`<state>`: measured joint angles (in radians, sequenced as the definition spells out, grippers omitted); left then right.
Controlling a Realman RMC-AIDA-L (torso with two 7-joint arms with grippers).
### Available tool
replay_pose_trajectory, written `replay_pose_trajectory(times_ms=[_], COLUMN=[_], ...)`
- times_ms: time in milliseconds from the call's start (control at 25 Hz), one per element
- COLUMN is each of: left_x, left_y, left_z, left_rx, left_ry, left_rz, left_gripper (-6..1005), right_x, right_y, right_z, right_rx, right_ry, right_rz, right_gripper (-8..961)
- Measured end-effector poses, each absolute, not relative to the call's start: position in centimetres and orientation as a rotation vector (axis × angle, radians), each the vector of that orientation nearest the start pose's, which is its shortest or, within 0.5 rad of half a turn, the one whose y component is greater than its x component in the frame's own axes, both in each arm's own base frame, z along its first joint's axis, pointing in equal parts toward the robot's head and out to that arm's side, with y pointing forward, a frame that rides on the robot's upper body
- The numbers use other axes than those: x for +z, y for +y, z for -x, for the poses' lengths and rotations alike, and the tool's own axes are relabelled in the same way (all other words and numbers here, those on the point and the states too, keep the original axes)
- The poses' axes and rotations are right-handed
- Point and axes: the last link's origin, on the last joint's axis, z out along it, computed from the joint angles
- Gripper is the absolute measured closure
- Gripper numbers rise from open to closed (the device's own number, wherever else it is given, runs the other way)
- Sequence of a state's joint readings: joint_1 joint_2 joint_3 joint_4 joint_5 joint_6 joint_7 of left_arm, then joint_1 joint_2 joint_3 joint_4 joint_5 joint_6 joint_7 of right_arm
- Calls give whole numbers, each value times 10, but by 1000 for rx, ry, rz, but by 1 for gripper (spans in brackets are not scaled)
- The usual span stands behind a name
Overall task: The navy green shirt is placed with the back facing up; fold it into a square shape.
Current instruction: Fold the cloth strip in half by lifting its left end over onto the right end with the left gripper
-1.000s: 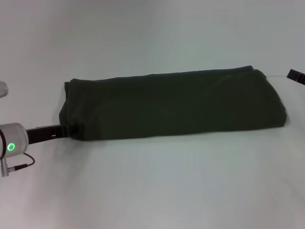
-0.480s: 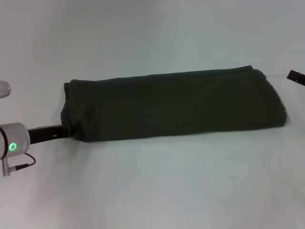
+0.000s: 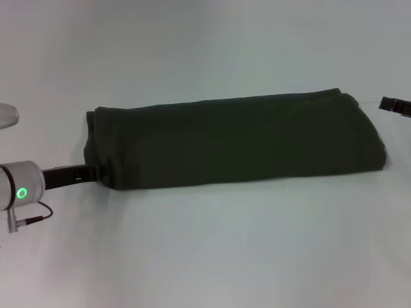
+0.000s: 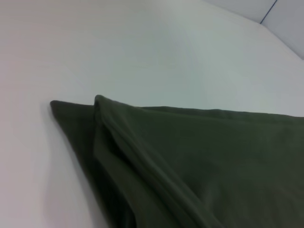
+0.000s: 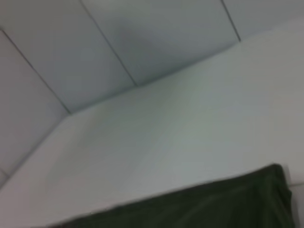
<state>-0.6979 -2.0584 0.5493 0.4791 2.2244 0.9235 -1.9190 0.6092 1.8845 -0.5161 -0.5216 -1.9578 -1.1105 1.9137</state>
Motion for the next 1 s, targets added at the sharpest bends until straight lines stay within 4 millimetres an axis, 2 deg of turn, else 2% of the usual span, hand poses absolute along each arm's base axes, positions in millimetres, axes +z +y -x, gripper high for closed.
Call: replay_pose_trajectory(times_ms=[280,360,560,720,1000], left_x=[-4,-4,-4,-3,-3], left_y=[410,410,410,410,410], left_z=[301,301,301,302,303], left_rx=[-432,-433,-433,-432,-427], left_ry=[-1337,-1337,-1337,-1336,-1335], left_rz=[2100,2098,2096,2093,2093], left_gripper=[982,982,983,983,983], right_x=[116,117,110,98,83], right_y=[435,443,451,451,449], right_z=[-305,-302,-300,-300,-308], right_rx=[421,291,134,60,30], right_ry=[1367,1374,1351,1333,1341], right_rz=[2012,1999,1995,2007,1997], right_gripper=[124,124,127,128,127])
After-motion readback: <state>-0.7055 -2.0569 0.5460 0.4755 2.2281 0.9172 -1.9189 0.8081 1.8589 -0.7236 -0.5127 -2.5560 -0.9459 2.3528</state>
